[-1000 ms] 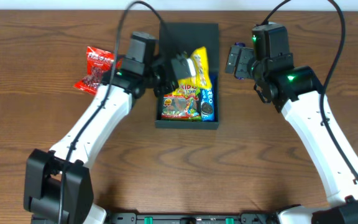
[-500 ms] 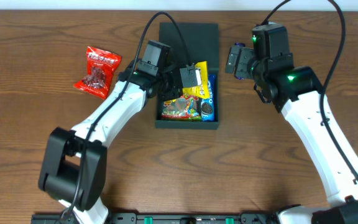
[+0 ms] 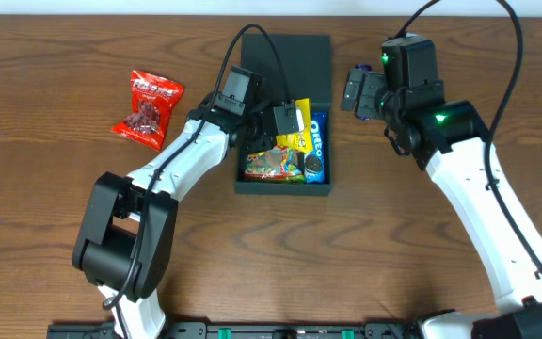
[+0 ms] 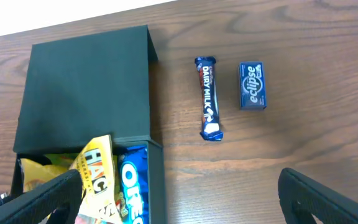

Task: Pack container
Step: 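Carry the yellow bag right and lower it into the box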

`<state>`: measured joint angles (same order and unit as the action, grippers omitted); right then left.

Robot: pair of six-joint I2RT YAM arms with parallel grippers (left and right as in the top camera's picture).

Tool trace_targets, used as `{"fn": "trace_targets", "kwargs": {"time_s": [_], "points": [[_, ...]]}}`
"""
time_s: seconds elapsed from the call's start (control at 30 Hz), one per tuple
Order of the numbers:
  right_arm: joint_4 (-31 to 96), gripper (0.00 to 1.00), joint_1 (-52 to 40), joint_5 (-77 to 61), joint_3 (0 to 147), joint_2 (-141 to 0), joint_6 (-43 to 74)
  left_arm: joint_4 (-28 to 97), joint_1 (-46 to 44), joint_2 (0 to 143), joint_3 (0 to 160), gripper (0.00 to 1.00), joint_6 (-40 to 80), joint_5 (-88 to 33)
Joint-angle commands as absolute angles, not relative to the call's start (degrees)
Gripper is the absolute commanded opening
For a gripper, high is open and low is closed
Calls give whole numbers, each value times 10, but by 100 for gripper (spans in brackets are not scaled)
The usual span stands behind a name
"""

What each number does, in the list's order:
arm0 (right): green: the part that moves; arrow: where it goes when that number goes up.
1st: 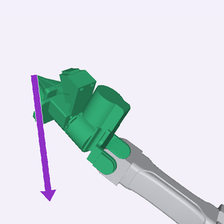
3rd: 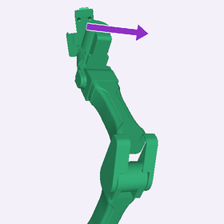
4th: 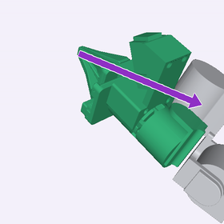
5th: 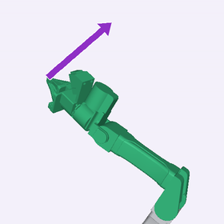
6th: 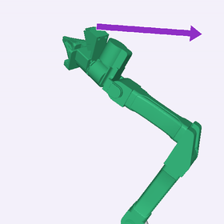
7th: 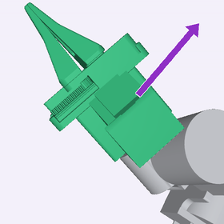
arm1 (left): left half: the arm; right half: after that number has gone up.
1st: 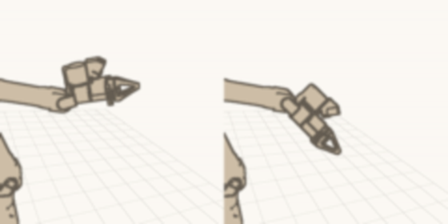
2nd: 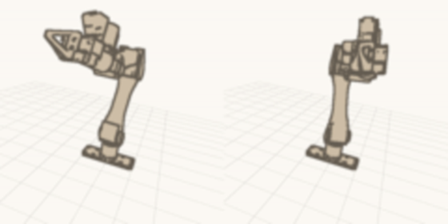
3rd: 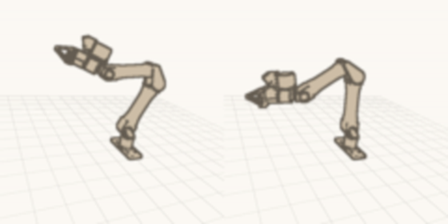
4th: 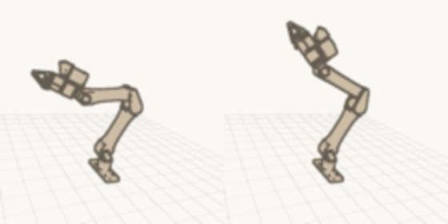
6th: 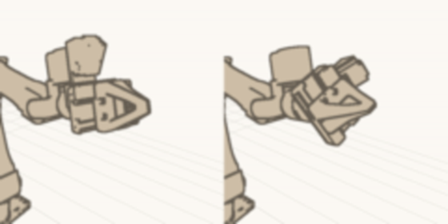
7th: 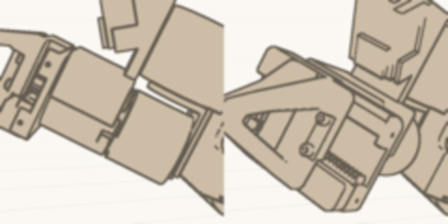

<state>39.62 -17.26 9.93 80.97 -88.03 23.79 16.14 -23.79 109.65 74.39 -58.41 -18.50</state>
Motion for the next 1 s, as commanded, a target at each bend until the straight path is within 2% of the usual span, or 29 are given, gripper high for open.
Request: {"fn": "trace_targets", "kwargs": {"time_s": [0.0, 0.13, 0.2, 0.23, 0.27, 0.37, 0.43, 0.77, 0.97], "points": [[397, 99, -168, 107, 814, -880, 231, 156, -236, 1116, 752, 7, -588, -148], [397, 99, -168, 107, 814, -880, 231, 156, -236, 1122, 752, 8, -587, -144], [397, 99, -168, 107, 814, -880, 231, 151, -237, 1122, 752, 15, -587, -144], [397, 99, -168, 107, 814, -880, 231, 147, -237, 1122, 752, 23, -587, -144], [397, 99, -168, 107, 814, -880, 231, 143, -237, 1121, 752, 37, -587, -143], [397, 99, -168, 107, 814, -880, 231, 124, -237, 1116, 752, 57, -580, -143], [397, 99, -168, 107, 814, -880, 231, 103, -237, 1108, 752, 97, -566, -131], [397, 99, -168, 107, 814, -880, 231, 76, -236, 1000, 752, 95, -535, -41], [397, 99, -168, 107, 814, -880, 231, 100, -232, 936, 752, 95, -501, -34]]}}
